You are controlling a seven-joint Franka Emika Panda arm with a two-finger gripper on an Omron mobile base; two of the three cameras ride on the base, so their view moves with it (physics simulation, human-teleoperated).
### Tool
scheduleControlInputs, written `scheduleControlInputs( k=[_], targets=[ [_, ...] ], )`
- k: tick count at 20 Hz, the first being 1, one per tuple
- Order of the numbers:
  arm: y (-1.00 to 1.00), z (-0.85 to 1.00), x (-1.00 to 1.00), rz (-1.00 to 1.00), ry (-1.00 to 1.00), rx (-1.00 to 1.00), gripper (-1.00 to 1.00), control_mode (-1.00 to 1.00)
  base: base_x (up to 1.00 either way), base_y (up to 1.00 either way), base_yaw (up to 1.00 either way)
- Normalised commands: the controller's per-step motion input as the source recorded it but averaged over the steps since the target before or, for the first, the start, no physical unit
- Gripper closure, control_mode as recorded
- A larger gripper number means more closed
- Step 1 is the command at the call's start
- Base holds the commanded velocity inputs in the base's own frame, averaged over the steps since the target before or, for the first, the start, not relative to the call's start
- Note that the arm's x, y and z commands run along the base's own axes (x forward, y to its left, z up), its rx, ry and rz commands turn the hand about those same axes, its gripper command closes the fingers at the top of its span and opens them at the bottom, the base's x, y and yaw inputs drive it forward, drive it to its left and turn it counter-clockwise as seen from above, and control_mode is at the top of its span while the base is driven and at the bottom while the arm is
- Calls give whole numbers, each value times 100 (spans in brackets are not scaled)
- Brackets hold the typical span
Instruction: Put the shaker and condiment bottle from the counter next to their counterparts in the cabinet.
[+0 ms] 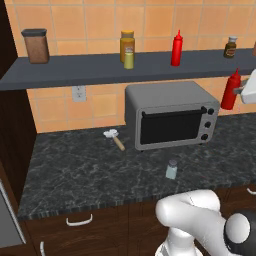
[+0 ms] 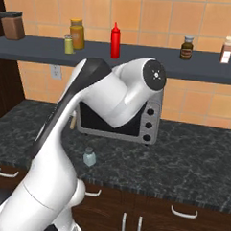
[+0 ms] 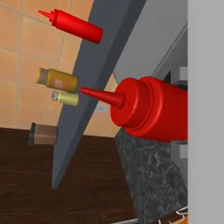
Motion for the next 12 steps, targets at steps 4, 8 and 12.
scheduleControlInputs(
  k=[4,8,12],
  targets=[
    [0,49,0,-1,0,0,100,-100,0,0,0],
    [0,40,3,-3,0,0,100,-100,0,0,0],
    [5,37,28,-5,0,0,100,-100,0,0,0]
  ],
)
